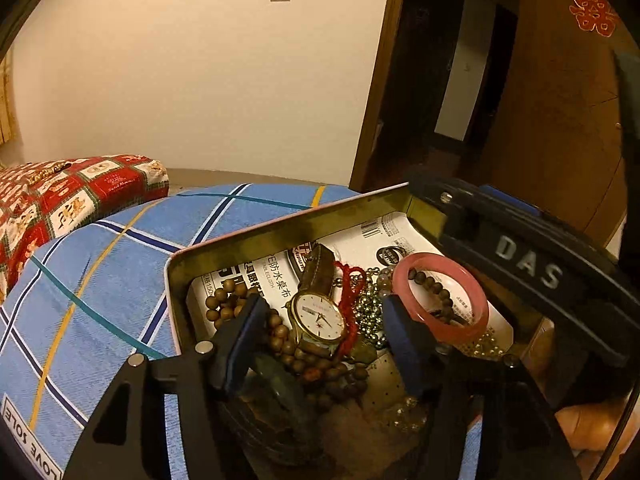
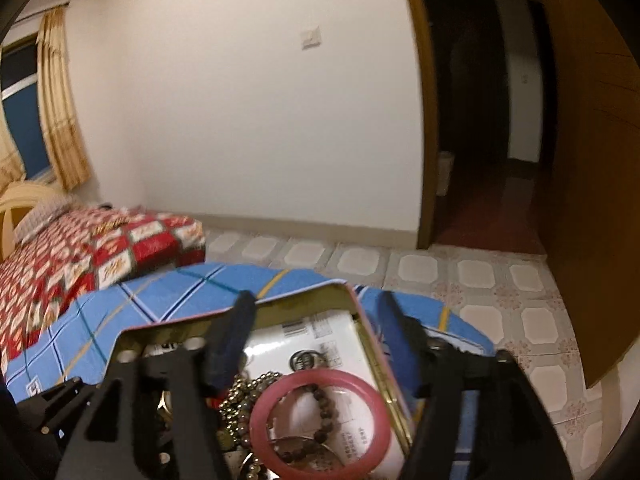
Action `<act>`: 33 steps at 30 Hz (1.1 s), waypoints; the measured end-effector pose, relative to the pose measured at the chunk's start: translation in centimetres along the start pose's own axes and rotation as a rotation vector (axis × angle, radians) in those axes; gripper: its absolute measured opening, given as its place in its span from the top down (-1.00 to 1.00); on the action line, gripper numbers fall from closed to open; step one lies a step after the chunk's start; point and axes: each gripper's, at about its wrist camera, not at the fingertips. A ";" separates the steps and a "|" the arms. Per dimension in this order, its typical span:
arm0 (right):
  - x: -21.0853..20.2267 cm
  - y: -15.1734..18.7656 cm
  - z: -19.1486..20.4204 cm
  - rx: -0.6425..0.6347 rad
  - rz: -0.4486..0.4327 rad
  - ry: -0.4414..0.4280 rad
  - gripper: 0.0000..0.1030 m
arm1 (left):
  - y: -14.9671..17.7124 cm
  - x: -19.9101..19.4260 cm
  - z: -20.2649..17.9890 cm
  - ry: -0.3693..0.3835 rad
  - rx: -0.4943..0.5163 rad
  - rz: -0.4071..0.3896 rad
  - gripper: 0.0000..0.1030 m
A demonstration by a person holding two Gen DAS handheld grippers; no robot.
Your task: Organize jewelry
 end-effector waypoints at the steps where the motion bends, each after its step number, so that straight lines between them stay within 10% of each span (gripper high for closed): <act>1: -0.3 0.1 -0.1 0.006 -0.011 0.011 -0.43 | 0.1 -0.1 -0.1 -0.006 0.004 -0.001 -0.21; 33: -10.4 6.0 2.1 0.063 -0.254 0.221 -0.89 | 6.4 -9.9 1.0 -0.200 0.013 -0.334 -0.25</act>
Point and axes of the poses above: each gripper's, at about its wrist camera, not at the fingertips, and x roughly the way its jaws point, z to its left, y to its underside
